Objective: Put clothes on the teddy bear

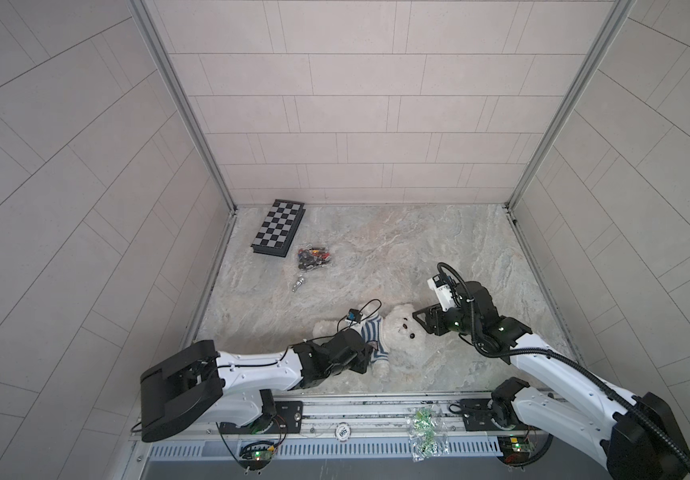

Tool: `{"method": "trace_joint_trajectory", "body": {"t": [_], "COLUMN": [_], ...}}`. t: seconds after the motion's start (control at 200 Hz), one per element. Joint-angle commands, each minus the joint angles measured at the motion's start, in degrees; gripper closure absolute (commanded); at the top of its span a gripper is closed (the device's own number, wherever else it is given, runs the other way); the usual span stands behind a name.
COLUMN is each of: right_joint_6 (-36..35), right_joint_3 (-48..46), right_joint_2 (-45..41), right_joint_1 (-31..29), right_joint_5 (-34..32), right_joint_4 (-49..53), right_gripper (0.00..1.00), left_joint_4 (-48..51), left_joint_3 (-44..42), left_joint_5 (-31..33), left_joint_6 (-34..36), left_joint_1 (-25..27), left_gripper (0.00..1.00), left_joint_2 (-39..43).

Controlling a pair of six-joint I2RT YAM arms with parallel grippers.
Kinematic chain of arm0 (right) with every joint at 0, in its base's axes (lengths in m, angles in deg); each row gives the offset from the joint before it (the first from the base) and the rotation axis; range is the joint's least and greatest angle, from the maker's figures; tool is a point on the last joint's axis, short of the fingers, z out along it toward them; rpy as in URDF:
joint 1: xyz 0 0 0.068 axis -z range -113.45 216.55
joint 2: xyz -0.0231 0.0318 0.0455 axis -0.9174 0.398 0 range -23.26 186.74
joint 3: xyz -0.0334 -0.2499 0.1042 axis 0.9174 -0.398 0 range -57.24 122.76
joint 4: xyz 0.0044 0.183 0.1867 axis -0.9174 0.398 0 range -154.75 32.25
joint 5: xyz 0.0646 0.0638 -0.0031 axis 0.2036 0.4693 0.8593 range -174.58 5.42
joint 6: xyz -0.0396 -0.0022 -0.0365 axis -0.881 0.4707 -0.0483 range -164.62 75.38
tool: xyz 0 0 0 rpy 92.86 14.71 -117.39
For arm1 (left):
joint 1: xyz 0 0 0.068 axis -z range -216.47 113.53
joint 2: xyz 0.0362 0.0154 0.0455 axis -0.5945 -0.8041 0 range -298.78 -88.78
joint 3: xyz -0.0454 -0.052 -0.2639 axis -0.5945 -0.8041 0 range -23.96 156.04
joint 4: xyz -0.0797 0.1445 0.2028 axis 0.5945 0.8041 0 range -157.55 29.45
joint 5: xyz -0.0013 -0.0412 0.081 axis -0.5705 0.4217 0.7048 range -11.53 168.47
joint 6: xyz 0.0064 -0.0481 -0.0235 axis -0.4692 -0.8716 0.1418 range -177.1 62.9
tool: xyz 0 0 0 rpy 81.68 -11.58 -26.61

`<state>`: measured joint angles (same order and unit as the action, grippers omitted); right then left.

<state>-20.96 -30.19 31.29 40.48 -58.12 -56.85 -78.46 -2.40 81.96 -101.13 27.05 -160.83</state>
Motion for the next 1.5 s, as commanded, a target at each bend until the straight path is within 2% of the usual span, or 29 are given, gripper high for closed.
{"method": "trace_joint_trajectory", "body": {"t": [0.0, 0.315, 0.395, 0.616, 0.751, 0.896, 1.041, 1.176, 1.281, 1.497], "right_joint_6": [1.5, 2.7, 2.7, -1.9, -3.4, -8.6, -18.2, -25.2, -29.0, -34.7], "right_joint_3": [-1.6, -3.8, -3.9, -2.9, -2.0, -0.7, 2.4, 4.9, 5.3, 4.2], "right_joint_2": [0.0, 4.8, 5.7, 5.1, 3.7, -2.9, -8.4, -9.3, -8.5, -10.0], "right_joint_1": [0.3, 0.7, 0.7, 0.7, 0.5, -2.7, -8.0, -13.6, -16.7, -21.3], "right_joint_5": [3.4, 7.9, 8.7, 10.0, 9.5, 1.4, -8.2, -16.2, -18.7, -21.8], "right_joint_4": [-0.6, -7.3, -8.1, -7.1, -7.6, -5.8, -0.7, 0.6, -1.1, -4.5], "right_gripper": [0.43, 0.48, 0.56, 0.89, 1.00, 1.00, 1.00, 1.00, 1.00, 1.00], "left_joint_4": [6.3, 5.9, 5.6, 4.8, 4.1, 10.0, 18.2, 24.9, 27.8, 27.4], "left_joint_3": [-2.7, -3.2, -3.4, -3.1, -2.9, -0.5, 3.2, 7.6, 9.8, 10.3], "left_joint_5": [1.6, 1.6, 1.6, 0.6, -2.0, -4.7, -7.0, -9.0, -11.2, -16.3], "left_joint_6": [0.5, 0.4, 0.3, 0.1, 0.5, 2.7, 5.9, 10.2, 11.8, 11.1], "left_joint_1": [-0.2, -0.2, -0.2, -0.2, -1.0, -3.8, -8.7, -13.0, -17.0, -25.7], "left_gripper": [0.74, 0.74, 0.74, 0.73, 0.65, 0.55, 0.53, 0.52, 0.52, 0.53], "left_joint_2": [-2.0, -1.7, -1.6, 0.2, 4.8, 12.2, 19.0, 22.9, 25.0, 28.1]}}
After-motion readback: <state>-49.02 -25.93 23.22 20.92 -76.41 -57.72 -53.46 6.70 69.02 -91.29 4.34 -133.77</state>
